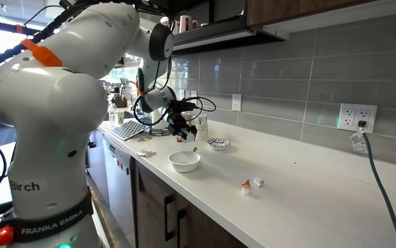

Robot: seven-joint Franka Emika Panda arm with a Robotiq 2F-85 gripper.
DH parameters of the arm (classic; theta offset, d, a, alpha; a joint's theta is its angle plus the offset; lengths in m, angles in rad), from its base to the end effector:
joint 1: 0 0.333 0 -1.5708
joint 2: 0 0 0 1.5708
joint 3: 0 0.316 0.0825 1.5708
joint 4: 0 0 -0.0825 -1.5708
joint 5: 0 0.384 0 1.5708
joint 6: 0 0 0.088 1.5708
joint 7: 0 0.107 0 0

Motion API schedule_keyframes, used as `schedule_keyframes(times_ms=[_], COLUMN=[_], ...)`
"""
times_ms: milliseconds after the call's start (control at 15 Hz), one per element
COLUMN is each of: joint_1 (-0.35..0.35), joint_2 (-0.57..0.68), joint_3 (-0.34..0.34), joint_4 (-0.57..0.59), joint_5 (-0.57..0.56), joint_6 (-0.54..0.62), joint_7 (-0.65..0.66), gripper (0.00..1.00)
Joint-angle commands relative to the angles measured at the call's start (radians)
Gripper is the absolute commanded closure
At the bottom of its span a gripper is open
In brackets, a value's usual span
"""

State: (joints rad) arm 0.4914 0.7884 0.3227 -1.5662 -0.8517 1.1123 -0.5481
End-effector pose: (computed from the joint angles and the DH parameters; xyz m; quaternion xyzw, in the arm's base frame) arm 0.4793 0.3265 0.1948 0.5637 0.5649 -0.4798 0.3645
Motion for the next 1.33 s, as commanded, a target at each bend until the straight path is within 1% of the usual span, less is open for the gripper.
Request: schedule_keyframes(times_ms=[0,267,533,667,1000,1267], joint_1=[-0.007,0.001,0.022,0.029,0.048,0.052], joint_2=[-0.039,-0.043,-0.028,-0.02,0.003,0.019], joint_3=[0.015,0.015,0.016,0.018,0.024,0.037], joint_4=[-0.08,-0.099,-0.1,-0.097,-0.085,-0.075], joint_5=[-0.064,-0.122,-0.203,-0.225,-0.24,-0.247], joint_6=[0.028,0.011,-0.032,-0.054,-0.152,-0.203], joint_7=[0.092,0.14,0.111,0.099,0.072,0.057], gripper=[0.87,0.87,0.87,0.87,0.87,0.87])
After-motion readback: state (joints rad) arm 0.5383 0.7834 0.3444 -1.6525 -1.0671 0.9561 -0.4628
